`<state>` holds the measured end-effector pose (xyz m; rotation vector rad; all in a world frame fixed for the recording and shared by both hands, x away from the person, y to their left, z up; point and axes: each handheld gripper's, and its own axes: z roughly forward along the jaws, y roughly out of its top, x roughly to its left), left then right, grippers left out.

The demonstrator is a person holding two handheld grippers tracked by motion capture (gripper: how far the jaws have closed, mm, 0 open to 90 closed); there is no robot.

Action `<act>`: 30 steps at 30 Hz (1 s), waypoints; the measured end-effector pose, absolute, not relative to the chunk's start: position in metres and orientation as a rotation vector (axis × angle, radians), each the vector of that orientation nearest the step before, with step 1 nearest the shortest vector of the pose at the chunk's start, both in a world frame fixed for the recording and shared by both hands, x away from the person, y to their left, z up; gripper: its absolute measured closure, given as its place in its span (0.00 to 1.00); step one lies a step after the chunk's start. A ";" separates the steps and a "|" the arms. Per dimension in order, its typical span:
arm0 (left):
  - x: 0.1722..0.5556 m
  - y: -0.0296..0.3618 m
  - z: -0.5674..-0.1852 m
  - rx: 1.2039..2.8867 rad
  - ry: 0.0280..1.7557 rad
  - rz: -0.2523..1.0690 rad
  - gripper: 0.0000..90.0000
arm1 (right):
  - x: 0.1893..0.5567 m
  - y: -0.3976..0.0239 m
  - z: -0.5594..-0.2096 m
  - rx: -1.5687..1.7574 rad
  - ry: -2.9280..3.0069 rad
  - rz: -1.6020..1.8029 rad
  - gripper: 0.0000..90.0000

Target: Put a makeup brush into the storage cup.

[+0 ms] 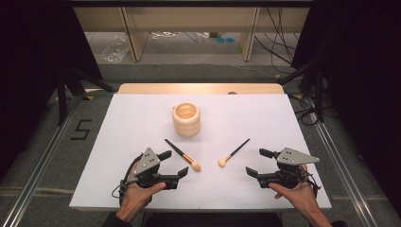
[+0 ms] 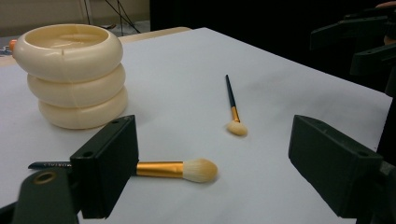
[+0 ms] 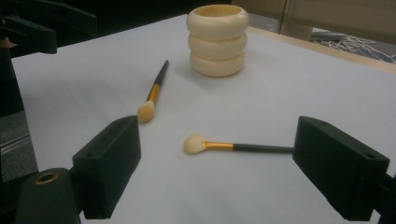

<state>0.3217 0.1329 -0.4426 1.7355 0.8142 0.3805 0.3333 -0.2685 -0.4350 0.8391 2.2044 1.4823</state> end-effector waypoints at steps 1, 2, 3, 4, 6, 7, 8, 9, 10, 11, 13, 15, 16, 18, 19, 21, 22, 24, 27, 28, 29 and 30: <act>0.322 0.133 -0.443 1.736 0.814 0.380 0.18 | 0.333 -0.269 -0.435 0.839 2.204 1.482 0.18; 0.322 0.133 -0.443 1.737 0.815 0.379 0.18 | 0.334 -0.268 -0.436 0.841 2.207 1.479 0.18; 0.322 0.134 -0.442 1.737 0.817 0.377 0.18 | 0.334 -0.268 -0.436 0.836 2.201 1.498 0.18; 0.323 0.134 -0.443 1.731 0.822 0.372 0.18 | 0.334 -0.268 -0.436 0.848 2.214 1.503 0.18; 0.323 0.134 -0.443 1.737 0.814 0.368 0.18 | 0.334 -0.268 -0.436 0.847 2.217 1.507 0.18; 0.324 0.135 -0.442 1.745 0.814 0.357 0.18 | 0.335 -0.269 -0.435 0.836 2.212 1.483 0.18; 0.324 0.135 -0.442 1.745 0.814 0.357 0.18 | 0.335 -0.269 -0.435 0.836 2.212 1.483 0.18; 0.325 0.135 -0.442 1.748 0.812 0.361 0.18 | 0.334 -0.269 -0.435 0.852 2.217 1.488 0.18; 0.327 0.136 -0.441 1.758 0.798 0.367 0.18 | 0.334 -0.269 -0.435 0.857 2.217 1.474 0.18; 0.327 0.136 -0.441 1.750 0.819 0.360 0.18 | 0.335 -0.269 -0.436 0.857 2.213 1.477 0.18; 0.333 0.136 -0.440 1.766 0.813 0.348 0.18 | 0.335 -0.269 -0.436 0.852 2.217 1.471 0.19; 0.335 0.137 -0.439 1.776 0.807 0.348 0.18 | 0.335 -0.270 -0.435 0.859 2.225 1.473 0.19; 0.338 0.137 -0.436 1.785 0.803 0.350 0.18 | 0.335 -0.270 -0.436 0.860 2.230 1.478 0.19; 0.341 0.137 -0.434 1.789 0.801 0.354 0.18 | 0.335 -0.270 -0.436 0.862 2.227 1.477 0.19; 0.343 0.137 -0.432 1.791 0.798 0.358 0.18 | 0.335 -0.271 -0.436 0.866 2.227 1.481 0.19; 0.349 0.137 -0.430 1.797 0.789 0.358 0.18 | 0.335 -0.271 -0.436 0.865 2.212 1.485 0.19; 0.356 0.137 -0.428 1.814 0.786 0.355 0.18 | 0.336 -0.272 -0.436 0.859 2.206 1.485 0.19; 0.360 0.138 -0.427 1.829 0.776 0.343 0.18 | 0.336 -0.271 -0.436 0.860 2.234 1.500 0.19; 0.371 0.141 -0.425 1.854 0.766 0.342 0.18 | 0.337 -0.271 -0.436 0.841 2.215 1.483 0.19; 0.376 0.142 -0.424 1.860 0.767 0.338 0.18 | 0.336 -0.272 -0.436 0.856 2.221 1.466 0.19; 0.379 0.143 -0.424 1.867 0.773 0.338 0.18 | 0.336 -0.272 -0.436 0.856 2.221 1.466 0.19; 0.384 0.143 -0.424 1.880 0.771 0.335 0.18 | 0.336 -0.272 -0.436 0.862 2.228 1.466 0.19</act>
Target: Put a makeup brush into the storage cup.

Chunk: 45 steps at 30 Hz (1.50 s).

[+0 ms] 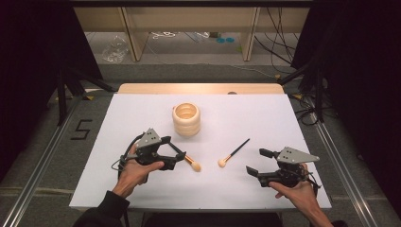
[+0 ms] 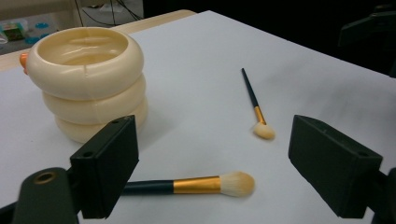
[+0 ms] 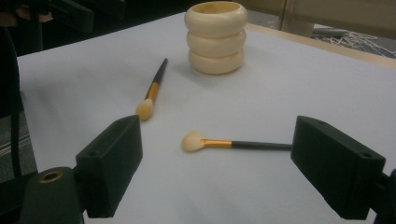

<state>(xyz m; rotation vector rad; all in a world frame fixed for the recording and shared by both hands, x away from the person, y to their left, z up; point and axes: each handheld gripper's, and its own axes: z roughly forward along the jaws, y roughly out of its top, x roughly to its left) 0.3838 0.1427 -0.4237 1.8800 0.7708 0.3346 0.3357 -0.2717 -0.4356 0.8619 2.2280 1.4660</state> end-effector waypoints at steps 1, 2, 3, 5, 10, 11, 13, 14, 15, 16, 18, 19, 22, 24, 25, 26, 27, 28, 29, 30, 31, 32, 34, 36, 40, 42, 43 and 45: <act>0.387 0.143 -0.424 1.892 0.766 0.331 0.18 | 0.336 -0.272 -0.436 0.860 2.221 1.473 0.19; 0.395 0.143 -0.425 1.910 0.761 0.310 0.18 | 0.336 -0.272 -0.435 0.857 2.223 1.470 0.19; 0.395 0.143 -0.425 1.910 0.761 0.310 0.18 | 0.336 -0.272 -0.435 0.857 2.223 1.470 0.19; 0.405 0.140 -0.427 1.966 0.740 0.282 0.18 | 0.337 -0.270 -0.437 0.848 2.221 1.500 0.19; 0.420 0.135 -0.428 2.056 0.687 0.269 0.18 | 0.336 -0.270 -0.437 0.841 2.234 1.479 0.20; 0.420 0.135 -0.428 2.056 0.687 0.269 0.18 | 0.336 -0.270 -0.437 0.841 2.234 1.479 0.20; 0.426 0.133 -0.430 2.101 0.678 0.234 0.18 | 0.336 -0.270 -0.437 0.842 2.239 1.478 0.20; 0.428 0.133 -0.431 2.121 0.667 0.231 0.18 | 0.336 -0.270 -0.437 0.839 2.243 1.478 0.20; 0.430 0.132 -0.431 2.134 0.664 0.224 0.19 | 0.336 -0.271 -0.437 0.849 2.252 1.451 0.20; 0.432 0.132 -0.432 2.140 0.654 0.215 0.20 | 0.336 -0.271 -0.437 0.850 2.255 1.448 0.20; 0.434 0.131 -0.433 2.149 0.650 0.202 0.20 | 0.336 -0.270 -0.438 0.842 2.248 1.473 0.21; 0.434 0.130 -0.435 2.164 0.643 0.191 0.20 | 0.336 -0.270 -0.438 0.842 2.248 1.473 0.21; 0.438 0.129 -0.438 2.205 0.638 0.190 0.20 | 0.336 -0.271 -0.438 0.844 2.249 1.472 0.21; 0.440 0.128 -0.440 2.200 0.650 0.161 0.20 | 0.336 -0.271 -0.438 0.846 2.249 1.473 0.21; 0.442 0.127 -0.441 2.227 0.624 0.161 0.20 | 0.336 -0.271 -0.438 0.848 2.253 1.460 0.21; 0.442 0.127 -0.441 2.227 0.624 0.161 0.20 | 0.336 -0.271 -0.438 0.848 2.253 1.460 0.21; 0.442 0.125 -0.444 2.226 0.638 0.146 0.20 | 0.336 -0.270 -0.438 0.845 2.252 1.465 0.21; 0.445 0.124 -0.448 2.263 0.613 0.151 0.22 | 0.335 -0.271 -0.437 0.847 2.268 1.452 0.21; 0.445 0.124 -0.448 2.263 0.613 0.151 0.22 | 0.335 -0.271 -0.437 0.847 2.268 1.452 0.21; 0.446 0.123 -0.450 2.301 0.596 0.152 0.22 | 0.335 -0.271 -0.437 0.845 2.271 1.450 0.21; 0.447 0.123 -0.451 2.317 0.581 0.150 0.22 | 0.335 -0.271 -0.437 0.846 2.270 1.450 0.21; 0.448 0.122 -0.452 2.318 0.575 0.152 0.22 | 0.335 -0.271 -0.437 0.845 2.269 1.451 0.21; 0.451 0.118 -0.456 2.308 0.579 0.138 0.24 | 0.335 -0.270 -0.437 0.840 2.272 1.449 0.22; 0.455 0.117 -0.461 2.348 0.563 0.133 0.25 | 0.335 -0.270 -0.437 0.841 2.274 1.452 0.22; 0.462 0.119 -0.467 2.374 0.557 0.108 0.29 | 0.336 -0.270 -0.438 0.824 2.263 1.467 0.22; 0.465 0.121 -0.470 2.366 0.575 0.092 0.29 | 0.335 -0.271 -0.437 0.835 2.272 1.450 0.22; 0.467 0.123 -0.471 2.364 0.577 0.100 0.29 | 0.335 -0.271 -0.437 0.831 2.273 1.446 0.22; 0.467 0.124 -0.472 2.369 0.569 0.094 0.29 | 0.335 -0.271 -0.437 0.830 2.274 1.445 0.22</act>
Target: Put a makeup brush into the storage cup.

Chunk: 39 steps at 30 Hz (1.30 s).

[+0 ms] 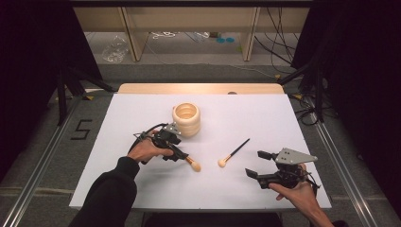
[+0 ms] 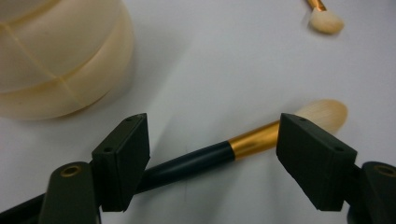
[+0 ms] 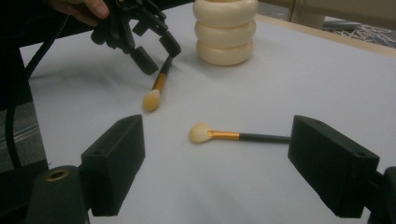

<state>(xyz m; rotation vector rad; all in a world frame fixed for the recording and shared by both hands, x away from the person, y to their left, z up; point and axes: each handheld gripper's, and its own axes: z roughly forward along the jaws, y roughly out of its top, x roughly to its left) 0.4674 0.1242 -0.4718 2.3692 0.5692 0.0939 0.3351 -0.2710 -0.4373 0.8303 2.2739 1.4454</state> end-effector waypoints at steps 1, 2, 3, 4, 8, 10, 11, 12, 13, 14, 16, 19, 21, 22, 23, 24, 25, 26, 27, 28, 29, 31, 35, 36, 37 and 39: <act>0.468 0.125 -0.472 2.373 0.561 0.088 0.30 | 0.335 -0.271 -0.437 0.838 2.278 1.447 0.22; 0.467 0.124 -0.473 2.376 0.562 0.089 0.30 | 0.335 -0.271 -0.437 0.838 2.278 1.447 0.22; 0.467 0.124 -0.474 2.392 0.541 0.090 0.31 | 0.335 -0.271 -0.437 0.840 2.280 1.449 0.22; 0.467 0.124 -0.474 2.392 0.541 0.090 0.31 | 0.335 -0.271 -0.437 0.838 2.280 1.447 0.22; 0.468 0.121 -0.477 2.430 0.525 0.090 0.33 | 0.335 -0.270 -0.437 0.834 2.276 1.448 0.22; 0.468 0.121 -0.478 2.442 0.522 0.090 0.35 | 0.335 -0.270 -0.437 0.840 2.281 1.451 0.22; 0.468 0.121 -0.478 2.444 0.521 0.091 0.35 | 0.335 -0.271 -0.437 0.839 2.280 1.448 0.23; 0.468 0.121 -0.478 2.453 0.518 0.094 0.36 | 0.335 -0.271 -0.437 0.841 2.280 1.450 0.23; 0.468 0.123 -0.478 2.457 0.516 0.090 0.39 | 0.336 -0.269 -0.439 0.829 2.258 1.495 0.23; 0.468 0.123 -0.478 2.457 0.516 0.090 0.40 | 0.336 -0.269 -0.439 0.829 2.258 1.495 0.23; 0.466 0.123 -0.479 2.470 0.548 0.083 0.42 | 0.336 -0.270 -0.439 0.833 2.266 1.481 0.23; 0.467 0.122 -0.478 2.485 0.538 0.098 0.45 | 0.336 -0.269 -0.438 0.835 2.276 1.476 0.23; 0.467 0.121 -0.477 2.496 0.543 0.103 0.49 | 0.336 -0.269 -0.438 0.837 2.277 1.476 0.23; 0.466 0.118 -0.476 2.503 0.568 0.102 0.49 | 0.336 -0.269 -0.438 0.836 2.277 1.476 0.23; 0.467 0.116 -0.474 2.528 0.545 0.119 0.52 | 0.336 -0.269 -0.439 0.836 2.278 1.475 0.23; 0.467 0.113 -0.473 2.522 0.553 0.112 0.56 | 0.335 -0.269 -0.438 0.845 2.283 1.475 0.24; 0.470 0.112 -0.469 2.606 0.491 0.114 0.56 | 0.335 -0.269 -0.438 0.845 2.283 1.475 0.24; 0.472 0.106 -0.468 2.643 0.504 0.109 0.57 | 0.336 -0.269 -0.439 0.837 2.282 1.474 0.24; 0.472 0.106 -0.468 2.643 0.504 0.109 0.60 | 0.336 -0.269 -0.439 0.837 2.282 1.474 0.24; 0.474 0.104 -0.467 2.648 0.499 0.121 0.60 | 0.335 -0.269 -0.438 0.841 2.285 1.476 0.24; 0.474 0.102 -0.467 2.661 0.510 0.112 0.62 | 0.335 -0.269 -0.438 0.842 2.286 1.476 0.24; 0.476 0.098 -0.465 2.692 0.492 0.107 0.66 | 0.336 -0.270 -0.439 0.834 2.284 1.473 0.24; 0.479 0.092 -0.462 2.753 0.458 0.087 0.71 | 0.336 -0.270 -0.439 0.834 2.285 1.473 0.24; 0.479 0.090 -0.462 2.762 0.461 0.089 0.73 | 0.336 -0.270 -0.439 0.829 2.284 1.475 0.25; 0.480 0.089 -0.461 2.772 0.458 0.092 0.75 | 0.336 -0.270 -0.439 0.828 2.286 1.475 0.25; 0.481 0.086 -0.460 2.790 0.454 0.080 0.78 | 0.336 -0.270 -0.439 0.830 2.287 1.471 0.25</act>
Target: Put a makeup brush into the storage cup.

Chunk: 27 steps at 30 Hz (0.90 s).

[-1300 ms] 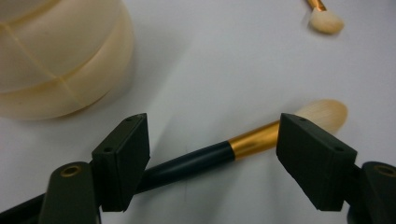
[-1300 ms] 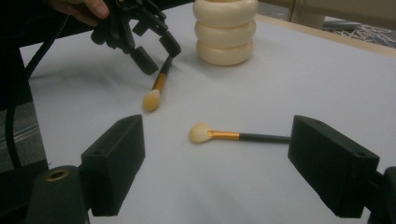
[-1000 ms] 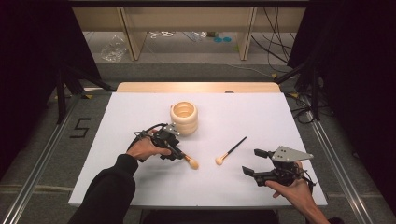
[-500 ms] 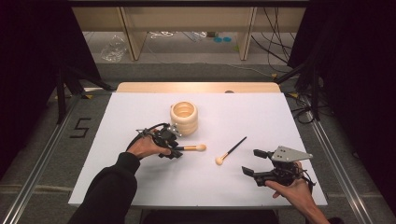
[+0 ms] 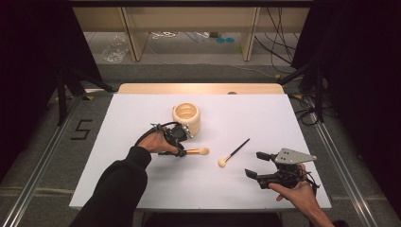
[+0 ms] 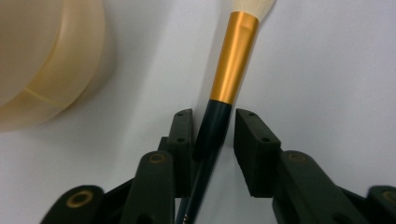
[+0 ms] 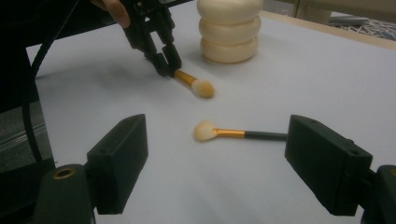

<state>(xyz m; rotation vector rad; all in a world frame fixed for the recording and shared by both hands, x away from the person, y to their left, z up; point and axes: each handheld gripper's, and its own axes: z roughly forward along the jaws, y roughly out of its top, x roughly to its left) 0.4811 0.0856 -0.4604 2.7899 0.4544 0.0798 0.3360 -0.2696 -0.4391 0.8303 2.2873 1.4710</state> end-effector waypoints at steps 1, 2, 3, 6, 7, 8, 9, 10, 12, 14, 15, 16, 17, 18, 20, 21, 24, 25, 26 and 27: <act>0.482 0.084 -0.460 2.802 0.453 0.070 0.78 | 0.336 -0.269 -0.439 0.829 2.289 1.473 0.25; 0.483 0.083 -0.460 2.813 0.449 0.067 0.79 | 0.336 -0.269 -0.439 0.828 2.292 1.472 0.25; 0.484 0.081 -0.459 2.821 0.447 0.064 0.79 | 0.336 -0.269 -0.439 0.828 2.293 1.472 0.25; 0.484 0.077 -0.459 2.846 0.457 0.039 0.81 | 0.336 -0.269 -0.440 0.830 2.294 1.476 0.25; 0.483 0.077 -0.459 2.847 0.480 0.019 0.82 | 0.336 -0.269 -0.439 0.828 2.297 1.472 0.25; 0.483 0.076 -0.459 2.849 0.475 0.020 0.82 | 0.336 -0.269 -0.439 0.828 2.297 1.472 0.25; 0.483 0.076 -0.458 2.859 0.467 0.017 0.82 | 0.336 -0.269 -0.440 0.828 2.298 1.472 0.26; 0.484 0.075 -0.458 2.865 0.466 0.016 0.83 | 0.336 -0.269 -0.440 0.828 2.304 1.469 0.26; 0.484 0.073 -0.458 2.878 0.462 0.018 0.83 | 0.335 -0.269 -0.440 0.826 2.308 1.465 0.26; 0.486 0.071 -0.457 2.897 0.448 0.027 0.84 | 0.335 -0.269 -0.440 0.825 2.309 1.465 0.26; 0.486 0.070 -0.457 2.907 0.443 0.026 0.84 | 0.335 -0.269 -0.440 0.824 2.309 1.465 0.26; 0.487 0.069 -0.457 2.912 0.447 0.026 0.84 | 0.335 -0.268 -0.440 0.827 2.310 1.464 0.26; 0.487 0.068 -0.457 2.919 0.445 0.031 0.85 | 0.335 -0.268 -0.440 0.826 2.311 1.462 0.26; 0.487 0.067 -0.457 2.928 0.444 0.026 0.86 | 0.336 -0.268 -0.440 0.826 2.311 1.461 0.26; 0.487 0.067 -0.457 2.933 0.441 0.028 0.87 | 0.335 -0.268 -0.440 0.827 2.313 1.461 0.26; 0.487 0.067 -0.457 2.934 0.447 0.027 0.87 | 0.335 -0.268 -0.440 0.828 2.313 1.461 0.26; 0.487 0.066 -0.457 2.941 0.450 0.027 0.87 | 0.335 -0.268 -0.440 0.830 2.313 1.461 0.26; 0.486 0.065 -0.456 2.946 0.449 0.026 0.87 | 0.335 -0.268 -0.440 0.830 2.313 1.461 0.26; 0.486 0.063 -0.456 2.961 0.448 0.009 0.87 | 0.335 -0.268 -0.440 0.830 2.315 1.462 0.26; 0.486 0.063 -0.456 2.961 0.448 0.009 0.87 | 0.335 -0.268 -0.440 0.830 2.315 1.462 0.26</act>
